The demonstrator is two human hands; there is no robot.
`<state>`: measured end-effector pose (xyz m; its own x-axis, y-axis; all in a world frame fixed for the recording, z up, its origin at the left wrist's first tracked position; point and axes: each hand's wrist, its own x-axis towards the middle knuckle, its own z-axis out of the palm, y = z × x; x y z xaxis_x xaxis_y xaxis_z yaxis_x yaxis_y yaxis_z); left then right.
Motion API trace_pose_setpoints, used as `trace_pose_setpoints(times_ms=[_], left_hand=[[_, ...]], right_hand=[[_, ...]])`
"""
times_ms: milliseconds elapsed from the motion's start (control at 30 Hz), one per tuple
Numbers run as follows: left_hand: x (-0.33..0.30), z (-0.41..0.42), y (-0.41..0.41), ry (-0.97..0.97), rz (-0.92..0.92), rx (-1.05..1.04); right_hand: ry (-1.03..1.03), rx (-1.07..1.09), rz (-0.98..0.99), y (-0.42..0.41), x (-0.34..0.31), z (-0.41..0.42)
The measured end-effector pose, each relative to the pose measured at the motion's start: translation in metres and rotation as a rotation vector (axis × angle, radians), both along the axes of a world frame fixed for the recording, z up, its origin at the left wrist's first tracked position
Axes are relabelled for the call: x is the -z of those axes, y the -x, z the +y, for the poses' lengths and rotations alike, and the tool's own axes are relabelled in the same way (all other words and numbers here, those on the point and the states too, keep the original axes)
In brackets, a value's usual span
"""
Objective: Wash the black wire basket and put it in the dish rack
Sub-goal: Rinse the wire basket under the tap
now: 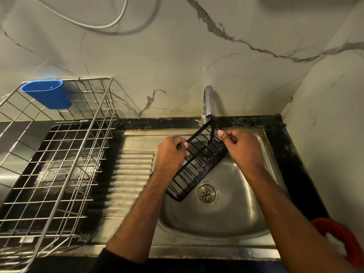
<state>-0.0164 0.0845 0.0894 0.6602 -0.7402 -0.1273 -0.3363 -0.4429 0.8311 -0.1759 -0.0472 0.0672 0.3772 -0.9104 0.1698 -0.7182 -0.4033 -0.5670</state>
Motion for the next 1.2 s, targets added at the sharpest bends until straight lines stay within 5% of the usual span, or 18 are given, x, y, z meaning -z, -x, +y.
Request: trace_pose_setpoints(times_ms=[1200], left_hand=[[0.005, 0.01, 0.008, 0.084, 0.253, -0.045]], right_hand=[[-0.168, -0.196, -0.108, -0.02, -0.015, -0.005]])
